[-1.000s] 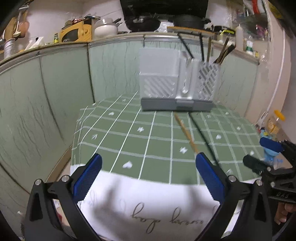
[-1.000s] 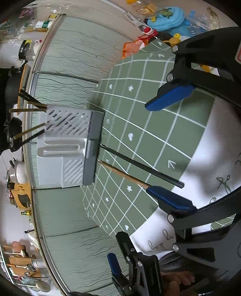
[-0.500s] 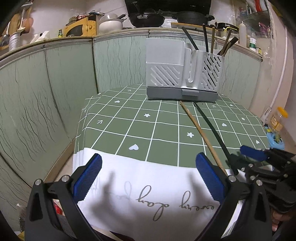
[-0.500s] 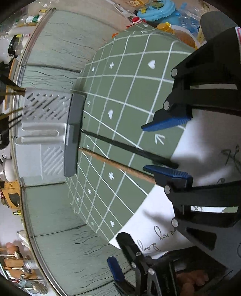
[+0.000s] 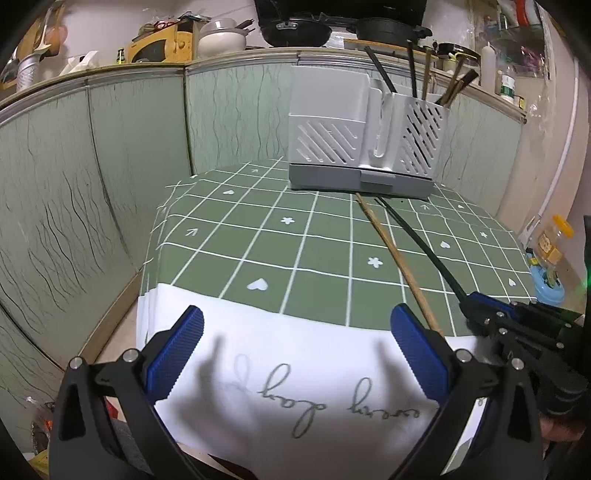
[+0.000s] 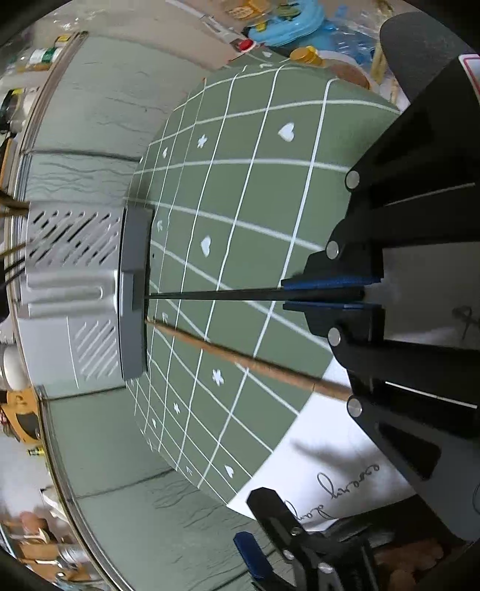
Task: Organize utensils
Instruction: 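Close the right tool on the black chopstick while the left tool grips the wooden one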
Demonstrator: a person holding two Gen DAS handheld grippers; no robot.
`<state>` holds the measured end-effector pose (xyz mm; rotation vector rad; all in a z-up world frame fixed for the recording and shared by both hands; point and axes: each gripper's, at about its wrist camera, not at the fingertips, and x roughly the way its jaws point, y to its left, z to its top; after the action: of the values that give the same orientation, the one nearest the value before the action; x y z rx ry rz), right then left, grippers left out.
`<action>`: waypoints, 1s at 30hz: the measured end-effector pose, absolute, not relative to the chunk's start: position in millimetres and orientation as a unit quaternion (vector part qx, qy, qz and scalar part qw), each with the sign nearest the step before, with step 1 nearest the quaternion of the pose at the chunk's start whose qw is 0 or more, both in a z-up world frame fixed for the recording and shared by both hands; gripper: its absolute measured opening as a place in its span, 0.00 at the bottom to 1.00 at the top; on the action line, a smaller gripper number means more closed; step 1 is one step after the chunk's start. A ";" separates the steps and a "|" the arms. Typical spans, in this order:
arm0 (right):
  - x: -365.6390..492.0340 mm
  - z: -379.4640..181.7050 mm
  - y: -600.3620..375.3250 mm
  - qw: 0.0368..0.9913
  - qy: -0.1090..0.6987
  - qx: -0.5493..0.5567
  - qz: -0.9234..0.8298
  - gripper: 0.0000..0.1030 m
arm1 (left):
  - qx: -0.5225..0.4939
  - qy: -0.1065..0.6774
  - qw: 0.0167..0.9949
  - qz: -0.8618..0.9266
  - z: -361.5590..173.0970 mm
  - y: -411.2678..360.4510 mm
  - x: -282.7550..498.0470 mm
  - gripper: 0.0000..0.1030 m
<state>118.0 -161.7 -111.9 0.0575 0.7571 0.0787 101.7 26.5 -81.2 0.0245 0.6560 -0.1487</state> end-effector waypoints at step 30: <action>86.0 -110.6 -219.1 0.925 0.375 0.063 0.010 0.06 | 0.076 0.343 0.931 -0.101 -104.8 -54.3 114.0 0.10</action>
<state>86.0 -219.1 -110.6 0.1290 0.7683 0.0207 114.0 -54.3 -104.8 0.1550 0.7027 -0.2061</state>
